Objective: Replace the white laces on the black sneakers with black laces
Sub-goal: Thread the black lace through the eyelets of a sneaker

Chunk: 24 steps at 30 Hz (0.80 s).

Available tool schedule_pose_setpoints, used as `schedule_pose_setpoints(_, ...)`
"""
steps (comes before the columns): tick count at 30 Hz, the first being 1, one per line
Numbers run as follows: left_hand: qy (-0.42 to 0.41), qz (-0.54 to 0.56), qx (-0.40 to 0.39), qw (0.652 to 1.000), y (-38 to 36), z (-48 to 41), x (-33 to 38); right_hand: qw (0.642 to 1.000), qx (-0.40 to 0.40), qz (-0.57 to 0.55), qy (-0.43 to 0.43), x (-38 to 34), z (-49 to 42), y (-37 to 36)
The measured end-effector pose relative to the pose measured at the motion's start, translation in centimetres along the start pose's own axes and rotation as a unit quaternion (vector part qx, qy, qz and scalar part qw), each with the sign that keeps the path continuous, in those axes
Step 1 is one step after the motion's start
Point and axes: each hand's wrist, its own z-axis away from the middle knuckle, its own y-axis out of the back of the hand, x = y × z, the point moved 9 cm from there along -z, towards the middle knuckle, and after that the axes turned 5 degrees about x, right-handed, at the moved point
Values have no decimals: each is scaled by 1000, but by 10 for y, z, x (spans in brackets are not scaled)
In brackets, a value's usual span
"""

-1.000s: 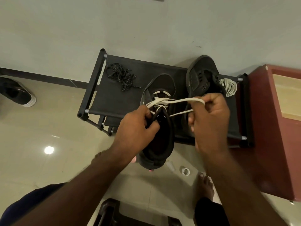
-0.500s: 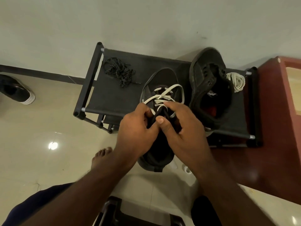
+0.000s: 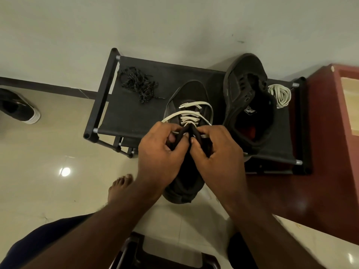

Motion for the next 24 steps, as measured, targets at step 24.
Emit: schedule_pose_setpoints(24,-106,-46,-124,985,-30,2,17,984,86,-147,-52,18,10,9)
